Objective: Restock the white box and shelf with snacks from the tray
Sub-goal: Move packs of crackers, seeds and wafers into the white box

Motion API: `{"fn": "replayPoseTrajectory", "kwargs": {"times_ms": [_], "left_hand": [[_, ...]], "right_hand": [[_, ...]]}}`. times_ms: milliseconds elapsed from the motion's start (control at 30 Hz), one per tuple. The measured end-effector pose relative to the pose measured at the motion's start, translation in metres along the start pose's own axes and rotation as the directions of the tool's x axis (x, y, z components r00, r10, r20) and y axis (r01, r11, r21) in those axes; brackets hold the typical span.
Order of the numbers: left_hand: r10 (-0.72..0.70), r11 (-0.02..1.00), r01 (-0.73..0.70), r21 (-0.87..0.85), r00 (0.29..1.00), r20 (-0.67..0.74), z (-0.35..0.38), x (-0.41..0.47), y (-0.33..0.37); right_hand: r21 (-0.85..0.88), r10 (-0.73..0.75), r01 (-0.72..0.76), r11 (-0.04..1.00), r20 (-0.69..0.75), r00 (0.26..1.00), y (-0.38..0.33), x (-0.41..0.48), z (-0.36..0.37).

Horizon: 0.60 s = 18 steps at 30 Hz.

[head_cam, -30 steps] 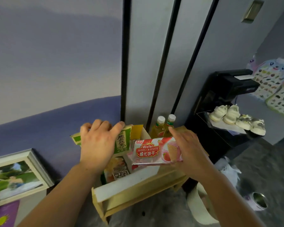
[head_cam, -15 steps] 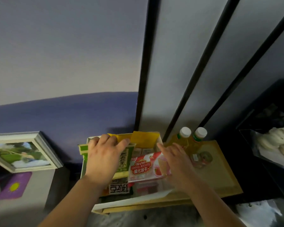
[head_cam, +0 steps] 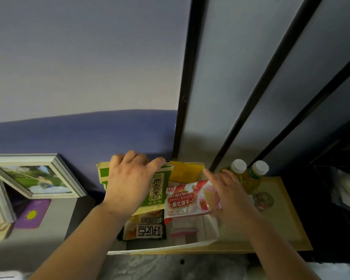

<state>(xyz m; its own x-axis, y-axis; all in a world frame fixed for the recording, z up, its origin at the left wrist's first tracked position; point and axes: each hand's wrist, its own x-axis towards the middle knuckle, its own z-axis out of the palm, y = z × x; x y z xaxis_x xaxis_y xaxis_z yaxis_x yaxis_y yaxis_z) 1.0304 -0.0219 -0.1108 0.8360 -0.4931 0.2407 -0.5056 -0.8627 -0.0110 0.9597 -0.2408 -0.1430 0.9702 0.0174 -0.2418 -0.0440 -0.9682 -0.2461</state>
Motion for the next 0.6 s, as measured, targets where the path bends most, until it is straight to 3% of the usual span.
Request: {"fn": "replayPoseTrajectory", "kwargs": {"times_ms": [133,600], "left_hand": [[0.024,1.0,-0.026,0.013,0.985,0.172,-0.008,-0.004,0.005],[-0.006,0.995,0.031,-0.092,0.964,0.267,0.0,-0.013,0.022]], "right_hand": [[0.002,-0.039,0.039,0.999,0.055,0.998,-0.004,0.004,0.009],[0.004,-0.05,0.05,0.999,0.069,0.996,0.01,-0.008,0.004]]}}
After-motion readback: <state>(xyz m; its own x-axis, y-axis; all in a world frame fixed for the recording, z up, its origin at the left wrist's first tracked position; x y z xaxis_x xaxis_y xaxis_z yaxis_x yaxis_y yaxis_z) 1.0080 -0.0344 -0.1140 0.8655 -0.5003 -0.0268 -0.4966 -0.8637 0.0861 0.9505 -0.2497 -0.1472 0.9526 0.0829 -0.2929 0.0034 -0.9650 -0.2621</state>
